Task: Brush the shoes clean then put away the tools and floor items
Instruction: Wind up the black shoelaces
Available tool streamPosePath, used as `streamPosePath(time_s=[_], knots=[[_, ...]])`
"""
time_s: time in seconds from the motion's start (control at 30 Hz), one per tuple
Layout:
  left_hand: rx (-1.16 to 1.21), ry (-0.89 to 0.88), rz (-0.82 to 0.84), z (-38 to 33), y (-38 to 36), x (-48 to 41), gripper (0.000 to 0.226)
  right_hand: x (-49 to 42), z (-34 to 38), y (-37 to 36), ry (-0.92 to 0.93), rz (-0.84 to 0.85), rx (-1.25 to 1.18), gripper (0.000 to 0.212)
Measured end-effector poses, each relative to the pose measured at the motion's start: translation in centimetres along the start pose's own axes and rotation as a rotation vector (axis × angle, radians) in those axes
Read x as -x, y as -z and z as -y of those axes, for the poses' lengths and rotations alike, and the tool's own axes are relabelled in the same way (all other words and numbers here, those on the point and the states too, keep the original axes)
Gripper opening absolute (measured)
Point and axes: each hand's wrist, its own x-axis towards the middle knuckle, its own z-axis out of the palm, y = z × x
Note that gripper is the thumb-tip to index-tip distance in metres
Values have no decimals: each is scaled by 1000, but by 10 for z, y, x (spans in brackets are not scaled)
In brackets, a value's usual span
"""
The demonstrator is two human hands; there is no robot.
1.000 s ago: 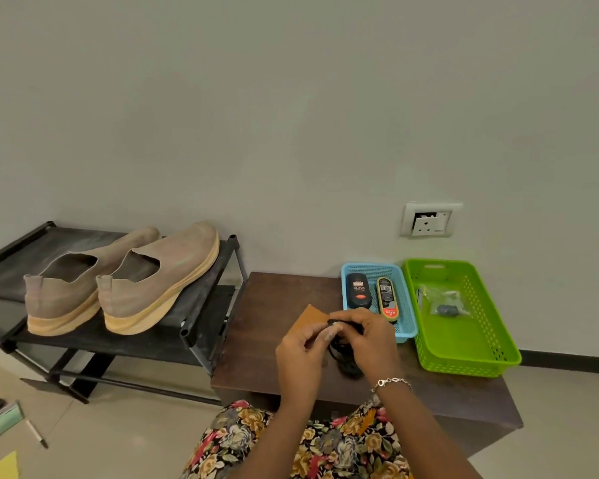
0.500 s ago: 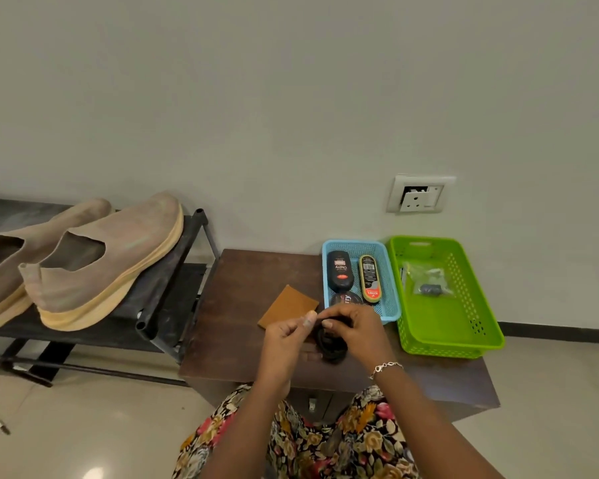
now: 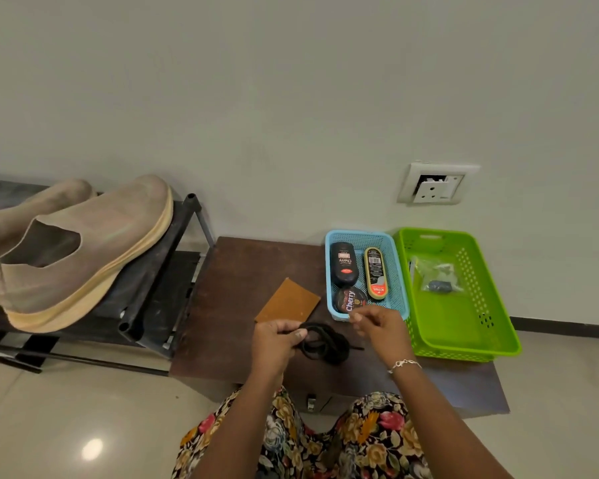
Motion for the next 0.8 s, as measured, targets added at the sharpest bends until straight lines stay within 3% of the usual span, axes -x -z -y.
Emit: streamPosePath(time_s=[0.17, 0.4, 0.57, 0.8], knots=[[91, 31, -55, 7, 9, -12, 12, -11, -19, -15, -110, -22, 335, 10], [129, 78, -84, 7, 13, -21, 12, -10, -28, -52, -119, 50, 816, 31], [118, 84, -97, 9, 15, -25, 7, -13, -31, -58, -124, 60, 895, 29], [109, 53, -83, 6, 6, -16, 9, -13, -31, -37, -134, 108, 794, 21]])
